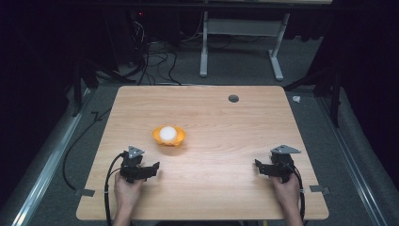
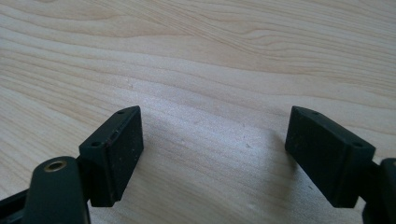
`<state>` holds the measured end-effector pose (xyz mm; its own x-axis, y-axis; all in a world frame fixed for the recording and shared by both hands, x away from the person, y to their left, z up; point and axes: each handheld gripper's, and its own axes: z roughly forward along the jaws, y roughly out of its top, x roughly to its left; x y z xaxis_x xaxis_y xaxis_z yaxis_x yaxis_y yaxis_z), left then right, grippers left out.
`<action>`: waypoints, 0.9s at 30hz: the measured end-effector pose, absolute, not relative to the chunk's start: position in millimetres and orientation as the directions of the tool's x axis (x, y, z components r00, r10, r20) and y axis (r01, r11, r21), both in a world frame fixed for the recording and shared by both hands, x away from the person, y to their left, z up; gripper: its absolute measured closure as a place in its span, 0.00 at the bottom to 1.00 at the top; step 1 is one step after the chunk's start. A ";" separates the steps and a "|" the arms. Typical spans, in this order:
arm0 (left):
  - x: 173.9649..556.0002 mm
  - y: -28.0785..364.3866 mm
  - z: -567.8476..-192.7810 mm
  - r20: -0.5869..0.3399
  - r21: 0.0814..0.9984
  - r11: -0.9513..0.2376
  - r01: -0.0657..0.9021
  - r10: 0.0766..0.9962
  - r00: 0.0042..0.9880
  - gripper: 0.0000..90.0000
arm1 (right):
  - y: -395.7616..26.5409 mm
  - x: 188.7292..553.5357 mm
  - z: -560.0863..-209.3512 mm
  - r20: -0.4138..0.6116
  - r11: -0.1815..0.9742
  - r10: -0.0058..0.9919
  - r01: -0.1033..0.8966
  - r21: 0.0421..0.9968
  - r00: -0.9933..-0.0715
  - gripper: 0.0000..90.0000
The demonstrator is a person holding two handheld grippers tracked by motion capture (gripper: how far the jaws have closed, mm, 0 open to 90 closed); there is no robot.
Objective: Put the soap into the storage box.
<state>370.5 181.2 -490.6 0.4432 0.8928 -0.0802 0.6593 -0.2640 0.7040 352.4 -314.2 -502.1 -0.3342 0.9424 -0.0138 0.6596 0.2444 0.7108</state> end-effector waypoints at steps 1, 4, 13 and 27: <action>370.8 180.3 -491.3 -0.076 0.705 -0.265 0.658 0.894 0.441 0.22 | -314.2 352.4 -502.1 -0.014 0.245 0.942 0.660 0.711 -0.334 0.23; 372.3 177.8 -493.1 -0.076 0.706 -0.265 0.657 0.894 0.442 0.22 | -314.2 352.4 -502.1 -0.014 0.244 0.943 0.660 0.711 -0.334 0.23; 373.0 172.2 -497.0 -0.041 0.726 -0.287 0.625 0.889 0.455 0.22 | -314.2 352.4 -502.1 -0.014 0.244 0.942 0.660 0.711 -0.334 0.23; 375.2 166.4 -507.7 -0.017 0.729 -0.296 0.618 0.894 0.448 0.19 | -314.3 352.4 -502.1 -0.015 0.246 0.942 0.659 0.710 -0.335 0.23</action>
